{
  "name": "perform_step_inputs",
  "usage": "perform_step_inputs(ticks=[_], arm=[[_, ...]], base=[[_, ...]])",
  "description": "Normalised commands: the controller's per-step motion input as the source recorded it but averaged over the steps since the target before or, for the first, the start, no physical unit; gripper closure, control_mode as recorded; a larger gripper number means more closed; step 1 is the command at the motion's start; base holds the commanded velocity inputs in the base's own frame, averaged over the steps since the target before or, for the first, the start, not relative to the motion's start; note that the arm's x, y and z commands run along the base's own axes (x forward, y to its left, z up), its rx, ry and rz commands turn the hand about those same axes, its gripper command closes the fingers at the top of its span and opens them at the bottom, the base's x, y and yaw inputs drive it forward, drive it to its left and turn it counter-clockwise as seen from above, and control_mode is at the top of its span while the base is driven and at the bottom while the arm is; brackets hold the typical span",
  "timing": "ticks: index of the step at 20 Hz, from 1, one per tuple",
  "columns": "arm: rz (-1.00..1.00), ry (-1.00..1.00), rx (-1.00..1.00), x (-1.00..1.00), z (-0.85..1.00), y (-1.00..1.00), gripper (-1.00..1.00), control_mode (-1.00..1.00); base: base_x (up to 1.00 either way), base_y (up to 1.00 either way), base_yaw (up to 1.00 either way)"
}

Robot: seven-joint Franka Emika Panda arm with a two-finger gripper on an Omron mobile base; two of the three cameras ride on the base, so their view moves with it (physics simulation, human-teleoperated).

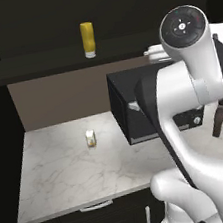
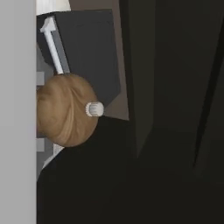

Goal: There are various items on the counter. Only move the condiments/shakers into the cabinet.

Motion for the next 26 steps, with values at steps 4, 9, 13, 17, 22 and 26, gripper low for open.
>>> perform_step_inputs(ticks=[4, 9, 13, 17, 22, 26], arm=[[0.15, -0.2, 0.04, 0.5, 0.0, 0.24, 1.0, -1.0], [0.15, -0.1, 0.04, 0.65, 0.0, 0.09, 1.0, -1.0], [0.18, -0.03, 0.02, 0.66, 0.01, 0.0, 1.0, -1.0], [0.18, 0.0, 0.0, 0.67, 0.09, 0.07, 1.0, -1.0], [0.22, 0.0, 0.0, 0.64, 0.03, 0.01, 1.0, -1.0], [0.22, 0.0, 0.0, 0.53, 0.0, 0.03, 1.0, -1.0]], base=[[0.0, 0.0, 0.0], [0.0, 0.0, 0.0], [0.0, 0.0, 0.0], [0.0, 0.0, 0.0], [0.0, 0.0, 0.0], [0.0, 0.0, 0.0]])
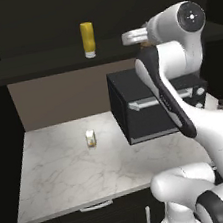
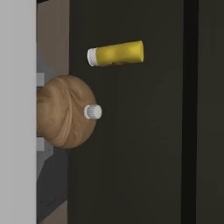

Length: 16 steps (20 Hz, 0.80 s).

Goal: There are various items on the counter. Only move the condiments/shakers into the cabinet.

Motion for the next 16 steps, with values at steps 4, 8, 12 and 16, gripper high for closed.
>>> perform_step_inputs(ticks=[4, 8, 12, 16], arm=[[0.2, 0.0, 0.0, 0.44, -0.01, 0.06, 1.0, -1.0], [0.18, 0.0, 0.0, 0.41, -0.06, 0.08, 1.0, -1.0], [0.15, 0.04, 0.0, 0.38, -0.16, 0.04, 1.0, -1.0], [0.14, 0.07, 0.0, 0.36, -0.21, 0.02, 1.0, -1.0]], base=[[0.0, 0.0, 0.0], [0.0, 0.0, 0.0], [0.0, 0.0, 0.0], [0.0, 0.0, 0.0]])
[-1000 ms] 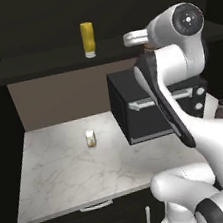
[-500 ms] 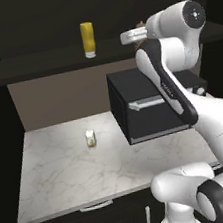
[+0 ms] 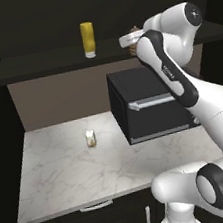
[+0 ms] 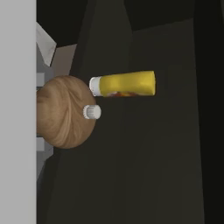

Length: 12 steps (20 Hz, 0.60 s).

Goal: There are various items on the counter. Only move the condiments/shakers into the cabinet.

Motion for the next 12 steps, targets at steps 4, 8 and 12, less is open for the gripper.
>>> perform_step_inputs(ticks=[4, 8, 12], arm=[[0.14, 0.05, 0.0, 0.35, -0.13, 0.04, 1.0, -1.0], [0.13, 0.04, 0.0, 0.42, -0.08, 0.04, 1.0, -1.0], [0.11, 0.01, 0.0, 0.49, -0.01, 0.09, 1.0, -1.0]], base=[[0.0, 0.0, 0.0], [0.0, 0.0, 0.0], [0.0, 0.0, 0.0]])
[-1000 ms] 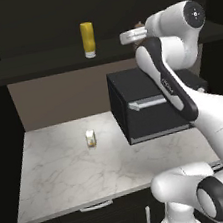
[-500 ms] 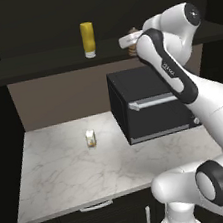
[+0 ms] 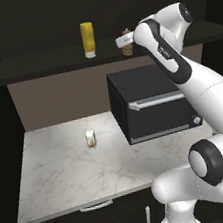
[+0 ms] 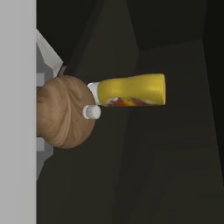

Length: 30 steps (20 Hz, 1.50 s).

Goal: There are various items on the counter. Only move the condiments/shakers into the cabinet.

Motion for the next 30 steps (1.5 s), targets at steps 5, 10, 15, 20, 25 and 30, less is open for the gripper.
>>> perform_step_inputs(ticks=[5, 10, 15, 20, 25, 30], arm=[[0.1, 0.0, 0.0, 0.52, 0.0, 0.04, 1.0, -1.0], [0.09, 0.0, 0.0, 0.48, 0.0, 0.03, 1.0, -1.0], [0.07, 0.0, 0.0, 0.43, -0.09, 0.04, 1.0, -1.0], [0.07, 0.0, -0.02, 0.33, -0.14, 0.08, 1.0, -1.0], [0.05, 0.0, -0.04, 0.22, -0.17, 0.09, 1.0, -1.0], [0.05, 0.0, -0.04, 0.19, -0.16, 0.13, 1.0, -1.0]], base=[[0.0, 0.0, 0.0], [0.0, 0.0, 0.0], [0.0, 0.0, 0.0], [0.0, 0.0, 0.0], [0.0, 0.0, 0.0], [0.0, 0.0, 0.0]])
